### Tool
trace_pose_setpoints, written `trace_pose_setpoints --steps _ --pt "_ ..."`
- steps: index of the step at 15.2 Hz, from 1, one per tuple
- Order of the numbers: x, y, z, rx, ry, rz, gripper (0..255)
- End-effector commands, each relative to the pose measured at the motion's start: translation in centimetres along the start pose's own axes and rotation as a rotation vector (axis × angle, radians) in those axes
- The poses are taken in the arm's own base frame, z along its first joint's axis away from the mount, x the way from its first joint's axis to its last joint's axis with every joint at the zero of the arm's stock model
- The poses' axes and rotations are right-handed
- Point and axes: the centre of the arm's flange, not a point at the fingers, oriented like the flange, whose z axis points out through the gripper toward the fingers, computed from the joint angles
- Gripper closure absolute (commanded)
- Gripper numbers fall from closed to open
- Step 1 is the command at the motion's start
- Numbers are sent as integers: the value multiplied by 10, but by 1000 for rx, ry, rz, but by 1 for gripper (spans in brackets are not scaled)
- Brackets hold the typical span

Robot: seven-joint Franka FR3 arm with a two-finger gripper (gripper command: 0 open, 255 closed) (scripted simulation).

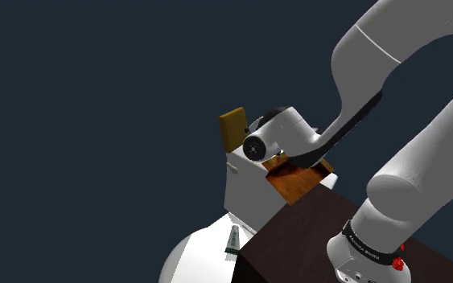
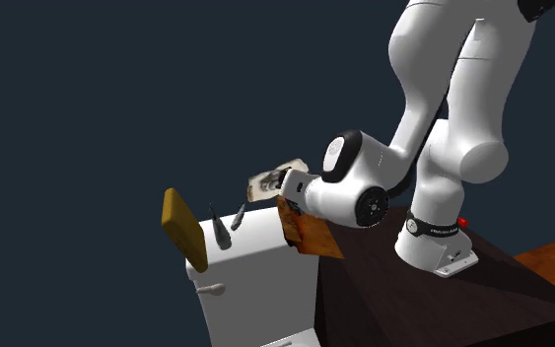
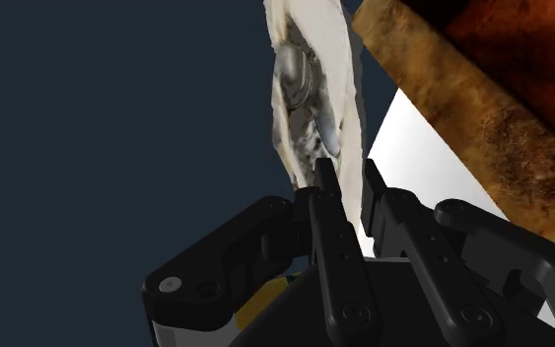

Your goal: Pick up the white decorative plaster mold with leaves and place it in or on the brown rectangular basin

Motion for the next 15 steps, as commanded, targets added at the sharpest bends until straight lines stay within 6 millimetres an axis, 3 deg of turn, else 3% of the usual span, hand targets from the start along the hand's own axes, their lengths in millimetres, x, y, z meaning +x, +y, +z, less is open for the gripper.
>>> trace_pose_setpoints --steps 1,5,15 --pt "-25 -6 -4 0 0 1 255" --pt "-77 -18 -12 0 0 1 255" --pt "-67 -66 6 0 0 1 255"
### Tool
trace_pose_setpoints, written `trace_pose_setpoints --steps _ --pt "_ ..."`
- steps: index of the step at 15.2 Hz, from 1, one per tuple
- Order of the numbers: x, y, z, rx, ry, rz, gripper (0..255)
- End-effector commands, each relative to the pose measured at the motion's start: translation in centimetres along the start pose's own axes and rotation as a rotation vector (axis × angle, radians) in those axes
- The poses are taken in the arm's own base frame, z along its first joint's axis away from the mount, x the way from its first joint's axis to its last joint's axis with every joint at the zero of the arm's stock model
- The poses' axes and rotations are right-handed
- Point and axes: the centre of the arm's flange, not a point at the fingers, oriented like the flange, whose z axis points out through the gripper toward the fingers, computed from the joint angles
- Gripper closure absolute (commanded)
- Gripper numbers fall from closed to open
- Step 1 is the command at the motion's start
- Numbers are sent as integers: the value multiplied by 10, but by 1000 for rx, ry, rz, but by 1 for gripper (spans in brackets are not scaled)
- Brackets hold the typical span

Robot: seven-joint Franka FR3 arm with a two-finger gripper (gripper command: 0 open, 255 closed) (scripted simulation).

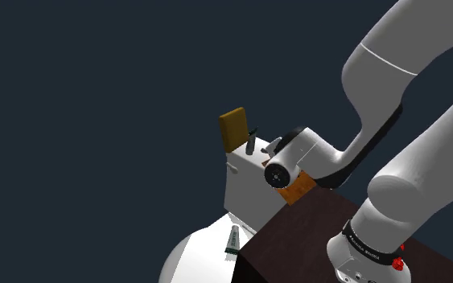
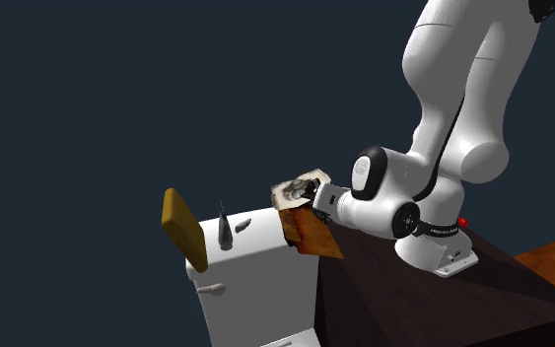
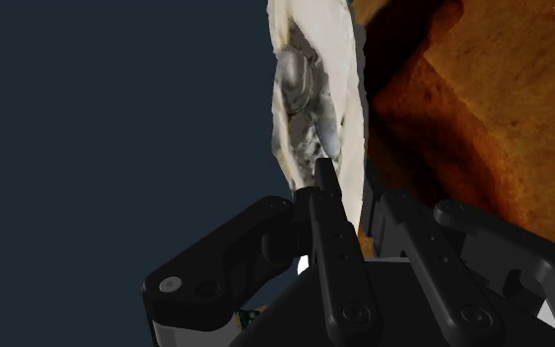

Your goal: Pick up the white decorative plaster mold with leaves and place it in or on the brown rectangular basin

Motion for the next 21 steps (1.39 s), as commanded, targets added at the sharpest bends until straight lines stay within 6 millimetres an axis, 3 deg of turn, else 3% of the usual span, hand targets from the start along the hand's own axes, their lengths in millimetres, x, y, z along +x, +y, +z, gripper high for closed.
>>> trace_pose_setpoints --steps 1,4,12,13,18,21 --pt "2 -10 5 0 1 1 255" --pt "5 -27 11 0 1 1 255" --pt "5 -27 11 0 1 1 255" --pt "5 -27 11 0 1 1 0" --pt "5 -27 11 0 1 1 0" --pt "5 -27 -29 0 1 1 0"
